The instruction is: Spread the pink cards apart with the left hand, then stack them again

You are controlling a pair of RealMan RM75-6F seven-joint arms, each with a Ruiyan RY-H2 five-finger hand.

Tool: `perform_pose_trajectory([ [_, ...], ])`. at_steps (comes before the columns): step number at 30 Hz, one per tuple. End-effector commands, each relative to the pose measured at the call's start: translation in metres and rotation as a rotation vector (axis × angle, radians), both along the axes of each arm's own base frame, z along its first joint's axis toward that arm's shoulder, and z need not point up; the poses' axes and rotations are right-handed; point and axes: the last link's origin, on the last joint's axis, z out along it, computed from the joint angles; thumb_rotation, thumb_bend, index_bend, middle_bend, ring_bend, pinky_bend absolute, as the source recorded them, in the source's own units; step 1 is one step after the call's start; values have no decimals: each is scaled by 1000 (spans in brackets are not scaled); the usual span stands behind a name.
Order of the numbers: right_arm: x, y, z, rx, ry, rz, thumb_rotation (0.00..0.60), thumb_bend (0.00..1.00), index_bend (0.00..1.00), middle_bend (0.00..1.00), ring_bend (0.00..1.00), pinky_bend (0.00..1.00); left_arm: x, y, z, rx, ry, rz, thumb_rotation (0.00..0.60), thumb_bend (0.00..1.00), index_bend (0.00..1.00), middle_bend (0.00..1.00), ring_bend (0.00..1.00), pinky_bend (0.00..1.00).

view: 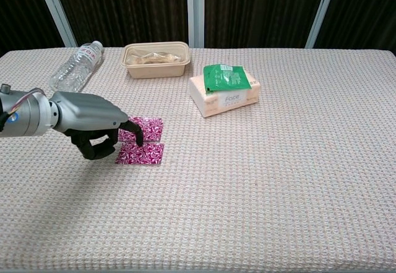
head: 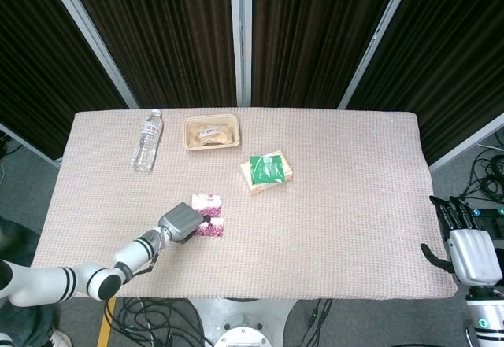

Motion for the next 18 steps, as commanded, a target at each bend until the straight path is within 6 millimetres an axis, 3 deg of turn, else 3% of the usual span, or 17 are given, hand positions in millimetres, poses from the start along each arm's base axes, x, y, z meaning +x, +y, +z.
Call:
perform_pose_trajectory([
  [1, 0, 0, 0, 1, 0, -1, 600, 162, 9, 117, 2, 97, 7, 6, 4, 79, -39, -16, 600, 616, 283, 845, 845, 907],
  [10, -2, 1, 1, -1, -1, -10, 600, 163, 10, 117, 2, 97, 5, 24, -15, 116, -47, -14, 600, 611, 283, 845, 844, 906],
  [18, -4, 1, 0, 2, -3, -18, 599, 161, 10, 116, 3, 97, 5, 27, -29, 100, -35, -20, 600, 610, 283, 845, 844, 907],
])
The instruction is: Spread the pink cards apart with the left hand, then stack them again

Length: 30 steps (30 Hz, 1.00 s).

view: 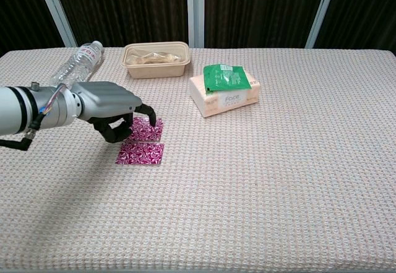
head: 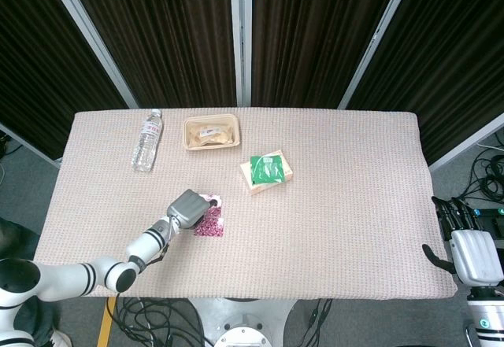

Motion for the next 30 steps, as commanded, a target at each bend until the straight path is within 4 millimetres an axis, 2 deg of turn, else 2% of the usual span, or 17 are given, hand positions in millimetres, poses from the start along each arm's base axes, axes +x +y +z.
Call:
perform_pose_trajectory([
  [1, 0, 0, 0, 1, 0, -2, 599, 161, 10, 116, 2, 97, 0, 1, -4, -8, 5, 1, 600, 610, 283, 845, 844, 907],
  [8, -1, 0, 0, -1, -3, -5, 599, 163, 9, 116, 3, 97, -11, 2, -4, -15, 37, 29, 600, 610, 283, 845, 844, 907],
  [15, 1, -1, 0, -5, -8, 3, 600, 160, 10, 117, 2, 97, -25, -2, 13, 14, 35, 62, 600, 610, 283, 845, 844, 907],
  [23, 4, -1, 0, -8, -9, 16, 600, 162, 9, 117, 2, 97, -51, -9, 31, 20, 96, 98, 600, 609, 283, 845, 844, 907],
  [27, 4, 0, 0, -8, -12, 19, 599, 161, 10, 117, 2, 97, -47, -9, 34, 51, 73, 88, 600, 609, 284, 846, 844, 907],
  [30, 4, 1, -1, -3, -14, 17, 599, 163, 10, 117, 2, 97, -37, -9, 33, 64, 34, 81, 600, 608, 283, 846, 844, 907],
])
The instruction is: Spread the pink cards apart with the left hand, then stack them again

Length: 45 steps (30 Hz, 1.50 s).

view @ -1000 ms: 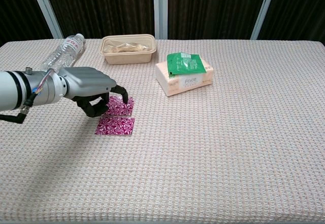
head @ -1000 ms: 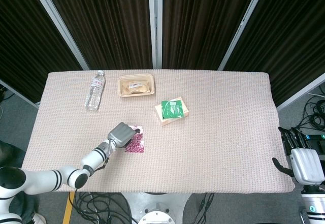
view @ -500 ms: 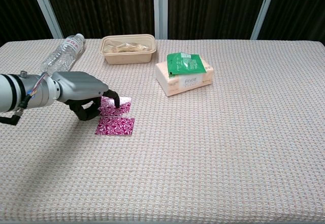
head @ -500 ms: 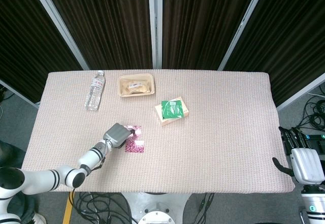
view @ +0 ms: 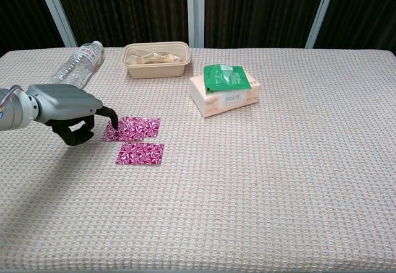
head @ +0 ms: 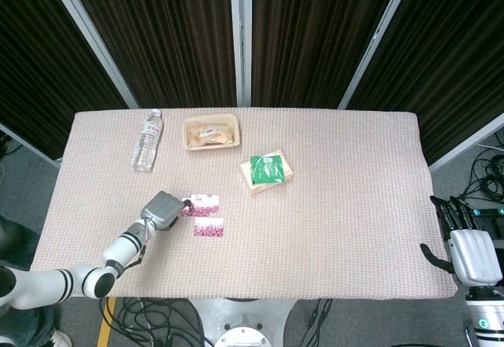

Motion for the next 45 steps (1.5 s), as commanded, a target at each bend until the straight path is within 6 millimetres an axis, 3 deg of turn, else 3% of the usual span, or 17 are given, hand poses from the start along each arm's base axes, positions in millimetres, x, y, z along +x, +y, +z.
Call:
perform_pose_trajectory([
  [1, 0, 1, 0, 1, 0, 0, 600, 162, 10, 117, 2, 97, 11, 1, -3, 9, -35, -12, 600, 607, 283, 845, 844, 907],
  [7, -4, 3, 3, -7, 3, -15, 599, 163, 9, 117, 3, 97, 27, 3, -20, -30, -43, -37, 600, 607, 283, 845, 844, 906],
  [12, -6, 4, 3, -7, 1, -23, 596, 161, 9, 116, 3, 97, 25, 2, -28, -52, -15, -34, 600, 607, 283, 845, 844, 906],
  [34, -3, 4, 0, -4, -4, -12, 599, 163, 10, 116, 2, 97, -15, -7, 3, -10, 73, 32, 600, 607, 284, 845, 844, 905],
  [40, -3, 5, 2, -9, -4, -12, 600, 164, 10, 116, 3, 97, -2, -3, 14, 70, -11, 24, 600, 600, 283, 843, 843, 905],
  [45, -2, 4, 2, -6, -4, -7, 599, 162, 9, 117, 3, 97, 17, 5, 6, 97, -91, 24, 600, 513, 285, 835, 841, 905],
])
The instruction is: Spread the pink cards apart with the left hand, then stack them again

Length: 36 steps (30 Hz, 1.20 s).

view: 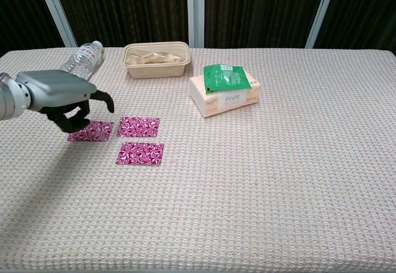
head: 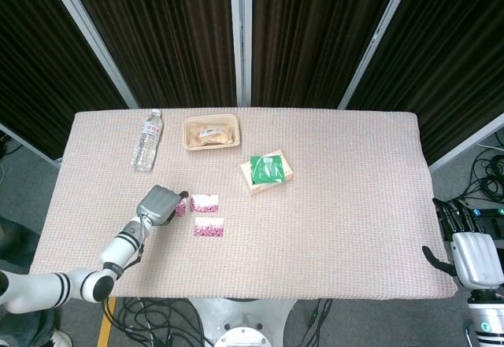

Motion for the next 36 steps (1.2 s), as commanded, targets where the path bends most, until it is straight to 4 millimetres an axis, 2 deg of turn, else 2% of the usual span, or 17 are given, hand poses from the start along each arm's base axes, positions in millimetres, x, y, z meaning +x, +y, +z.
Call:
perform_pose_trajectory([
  [1, 0, 0, 0, 0, 1, 0, 599, 162, 9, 117, 2, 97, 13, 6, -11, 4, -52, 6, 600, 487, 289, 834, 841, 905],
  [5, -3, 0, 1, 2, 3, -10, 600, 162, 10, 116, 2, 97, 22, 15, -26, 10, -76, 30, 600, 343, 340, 833, 840, 905],
  [11, -7, 0, 1, 3, -2, -26, 598, 164, 9, 116, 3, 97, 29, 20, -42, 40, -68, 62, 600, 239, 346, 833, 841, 905],
  [19, -10, -2, 0, 11, -6, -32, 598, 163, 9, 116, 3, 97, 35, 26, -55, 89, -115, 162, 600, 229, 383, 841, 847, 907],
  [36, -17, 0, 1, 7, -16, -55, 590, 163, 9, 116, 3, 97, 33, 30, -72, 91, -91, 188, 600, 239, 395, 843, 849, 907],
])
